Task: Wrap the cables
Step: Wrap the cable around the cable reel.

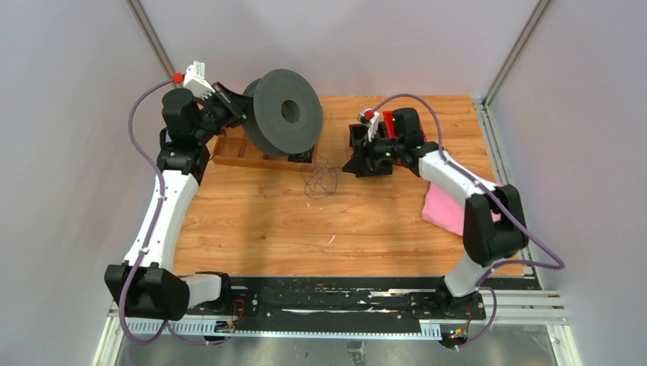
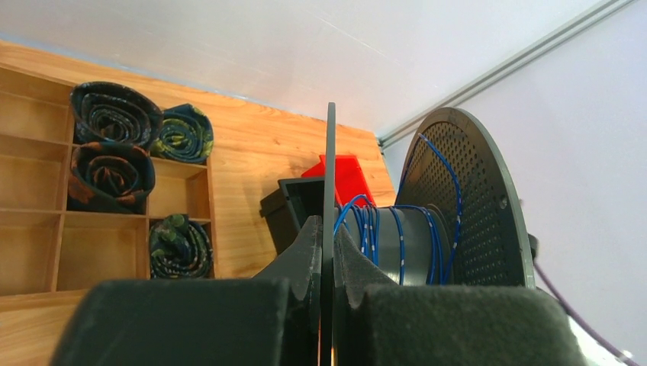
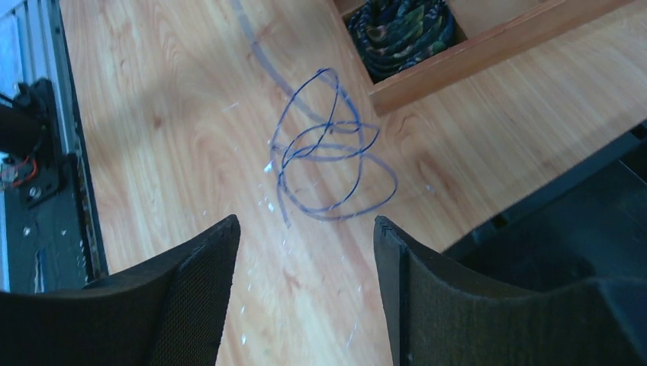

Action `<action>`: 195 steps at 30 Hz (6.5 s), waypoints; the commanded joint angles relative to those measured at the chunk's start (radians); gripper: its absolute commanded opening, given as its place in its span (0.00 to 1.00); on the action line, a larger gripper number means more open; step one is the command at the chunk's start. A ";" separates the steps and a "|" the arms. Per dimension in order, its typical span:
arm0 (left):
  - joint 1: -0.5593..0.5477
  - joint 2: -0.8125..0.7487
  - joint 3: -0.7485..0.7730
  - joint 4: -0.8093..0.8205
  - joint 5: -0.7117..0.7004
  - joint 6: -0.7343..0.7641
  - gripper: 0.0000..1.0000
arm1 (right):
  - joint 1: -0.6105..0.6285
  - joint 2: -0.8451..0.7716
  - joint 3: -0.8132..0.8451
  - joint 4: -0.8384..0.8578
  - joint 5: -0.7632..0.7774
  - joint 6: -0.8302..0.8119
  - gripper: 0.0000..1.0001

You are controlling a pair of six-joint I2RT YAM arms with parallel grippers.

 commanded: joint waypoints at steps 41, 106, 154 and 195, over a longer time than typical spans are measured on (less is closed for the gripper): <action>-0.164 0.008 0.061 -0.138 -0.448 0.188 0.00 | 0.383 -0.031 -0.123 0.321 0.000 0.329 0.01; -0.575 -0.056 -0.103 -0.016 -0.522 1.075 0.00 | 0.030 -0.087 0.384 -0.253 0.020 0.236 0.01; -0.375 -0.035 0.037 -0.031 -0.021 0.535 0.00 | -0.088 0.102 0.059 -0.057 -0.066 0.037 0.03; -0.167 -0.004 0.028 -0.063 -0.157 0.082 0.00 | 0.240 -0.169 -0.169 0.049 0.142 -0.028 0.01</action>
